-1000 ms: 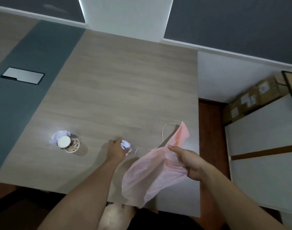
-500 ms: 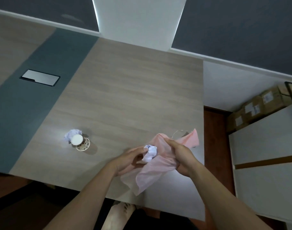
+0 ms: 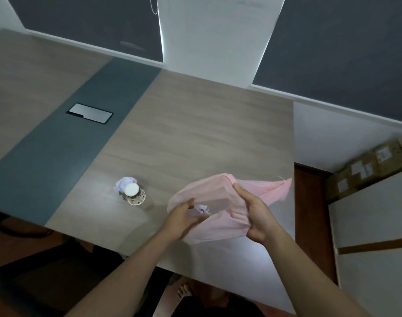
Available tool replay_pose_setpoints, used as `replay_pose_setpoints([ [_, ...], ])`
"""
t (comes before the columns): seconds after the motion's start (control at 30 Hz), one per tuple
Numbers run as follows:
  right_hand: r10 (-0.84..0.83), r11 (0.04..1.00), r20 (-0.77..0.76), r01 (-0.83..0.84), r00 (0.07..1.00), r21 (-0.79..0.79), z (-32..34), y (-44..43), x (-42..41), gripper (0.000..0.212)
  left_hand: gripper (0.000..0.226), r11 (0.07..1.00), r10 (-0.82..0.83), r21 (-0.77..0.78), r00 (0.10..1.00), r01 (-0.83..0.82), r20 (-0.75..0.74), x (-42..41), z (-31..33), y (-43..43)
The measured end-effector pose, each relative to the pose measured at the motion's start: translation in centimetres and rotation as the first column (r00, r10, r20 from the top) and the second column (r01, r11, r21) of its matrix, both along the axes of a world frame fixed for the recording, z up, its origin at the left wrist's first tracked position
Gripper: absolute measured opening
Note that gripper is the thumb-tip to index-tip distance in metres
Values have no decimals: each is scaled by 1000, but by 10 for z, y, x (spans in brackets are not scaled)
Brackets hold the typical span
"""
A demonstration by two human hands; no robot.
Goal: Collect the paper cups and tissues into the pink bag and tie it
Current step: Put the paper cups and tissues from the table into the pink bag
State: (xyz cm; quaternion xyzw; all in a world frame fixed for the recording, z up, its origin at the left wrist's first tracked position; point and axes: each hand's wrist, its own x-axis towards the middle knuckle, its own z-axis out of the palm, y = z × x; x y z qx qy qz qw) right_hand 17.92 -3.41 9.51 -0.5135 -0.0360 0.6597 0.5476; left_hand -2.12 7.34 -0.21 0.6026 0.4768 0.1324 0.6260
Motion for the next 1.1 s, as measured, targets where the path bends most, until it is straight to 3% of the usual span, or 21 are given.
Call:
replay_pose_setpoints([
  [0.07,16,1000,-54,-14,998,24,1,0,-5,56,10,941,120,317,993,-120,20,-23,4,1],
  [0.13,28,998,-84,-24,996,50,3,-1,-11,51,7,793,355,515,934,-327,46,-44,1,1],
  [0.17,39,997,-93,-32,995,68,4,-1,-14,47,21,732,476,540,879,-415,30,-54,-1,1],
  [0.23,56,995,-102,-47,993,91,6,-4,-19,44,55,736,574,457,818,-499,-30,-65,-3,1],
  [0.3,58,994,-90,-50,994,94,7,-10,-23,48,84,847,516,171,856,-504,-36,-67,1,-2],
  [0.37,55,996,-64,-50,996,80,8,-16,-25,54,96,853,520,-12,851,-522,-73,-66,5,-6],
  [0.43,63,996,-40,-60,997,67,8,-24,-26,54,81,738,631,-227,769,-636,-103,-64,10,-7],
  [0.5,71,996,-42,-68,997,64,7,-33,-25,52,50,633,665,-435,738,-640,-118,-61,16,-10],
  [0.6,56,998,-22,-55,998,32,2,-47,-20,49,31,668,653,-386,750,-636,-106,-60,26,-20],
  [0.67,34,999,24,-34,999,-10,-5,-56,-16,47,35,675,683,-322,727,-664,-67,-58,35,-29],
  [0.77,-21,996,157,34,987,-82,-20,-72,-11,41,39,634,725,-380,689,-673,-12,-55,47,-41],
  [0.87,-53,989,307,93,950,-115,-23,-87,-10,38,41,661,694,-416,720,-625,22,-54,58,-53],
  [0.97,8,986,534,82,846,-145,-25,-98,-15,36,39,771,595,-383,791,-509,145,-56,68,-62],
  [1.03,91,982,656,41,749,-184,-31,-102,-19,39,55,846,488,-347,852,-406,192,-57,76,-67],
  [1.1,173,970,717,10,675,-243,-35,-102,-26,36,71,877,436,-292,888,-382,146,-60,83,-73],
])
